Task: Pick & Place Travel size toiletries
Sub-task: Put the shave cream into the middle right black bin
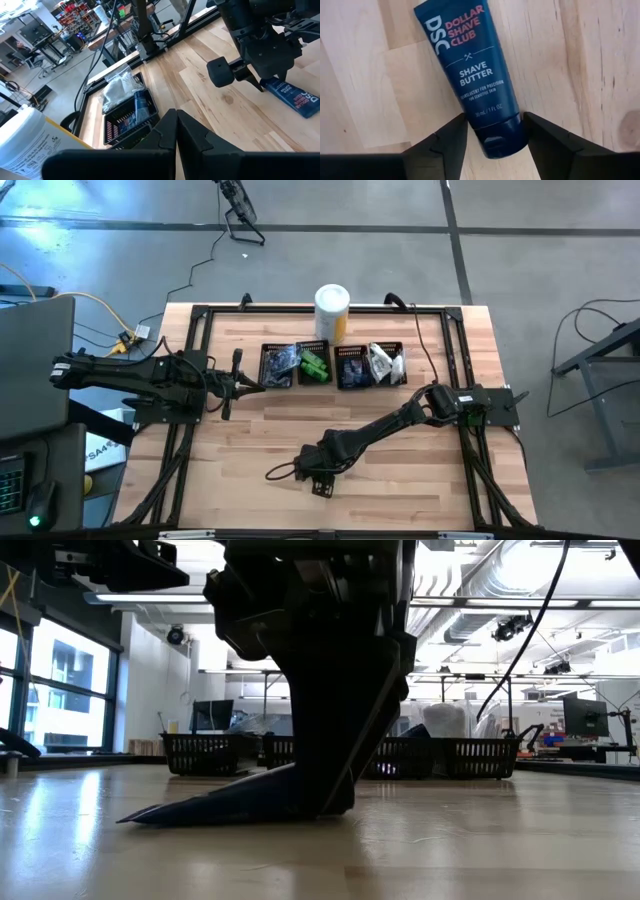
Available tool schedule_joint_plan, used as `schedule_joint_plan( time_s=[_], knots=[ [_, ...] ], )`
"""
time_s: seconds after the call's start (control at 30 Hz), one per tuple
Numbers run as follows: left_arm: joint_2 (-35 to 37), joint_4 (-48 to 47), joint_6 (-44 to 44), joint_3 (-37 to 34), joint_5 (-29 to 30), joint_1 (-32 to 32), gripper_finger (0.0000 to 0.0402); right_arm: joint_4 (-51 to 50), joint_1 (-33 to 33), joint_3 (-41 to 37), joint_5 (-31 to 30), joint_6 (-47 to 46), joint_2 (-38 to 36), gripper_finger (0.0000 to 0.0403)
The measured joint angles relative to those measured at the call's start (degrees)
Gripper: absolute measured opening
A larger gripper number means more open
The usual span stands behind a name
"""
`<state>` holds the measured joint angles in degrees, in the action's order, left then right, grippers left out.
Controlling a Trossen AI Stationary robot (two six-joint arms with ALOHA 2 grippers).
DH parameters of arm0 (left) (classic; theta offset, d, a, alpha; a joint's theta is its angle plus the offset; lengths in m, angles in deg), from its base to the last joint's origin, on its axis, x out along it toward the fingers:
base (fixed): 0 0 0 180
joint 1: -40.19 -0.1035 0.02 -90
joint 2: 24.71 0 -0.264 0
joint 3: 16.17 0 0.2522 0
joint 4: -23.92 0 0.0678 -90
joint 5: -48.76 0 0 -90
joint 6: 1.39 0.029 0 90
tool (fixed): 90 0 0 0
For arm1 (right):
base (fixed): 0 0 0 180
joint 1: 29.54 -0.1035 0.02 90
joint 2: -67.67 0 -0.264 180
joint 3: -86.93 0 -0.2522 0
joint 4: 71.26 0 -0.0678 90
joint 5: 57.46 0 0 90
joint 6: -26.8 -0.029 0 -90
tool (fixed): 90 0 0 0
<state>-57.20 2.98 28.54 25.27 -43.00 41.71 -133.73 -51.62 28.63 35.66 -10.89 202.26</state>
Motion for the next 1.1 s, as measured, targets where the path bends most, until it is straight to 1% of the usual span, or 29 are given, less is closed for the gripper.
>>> schedule_joint_plan(
  time_s=[0.67,1.1],
  knots=[
    [0.0,-0.01,-0.01,-0.02,-0.09,0.0,0.0006,-0.42,0.0,0.0,0.02,-0.02,0.0,0.0139],
    [0.0,-0.02,0.0,-0.02,-0.28,0.0,0.0006,-0.4,0.0,0.0,0.2,-0.07,0.0,0.0139]
  ],
)
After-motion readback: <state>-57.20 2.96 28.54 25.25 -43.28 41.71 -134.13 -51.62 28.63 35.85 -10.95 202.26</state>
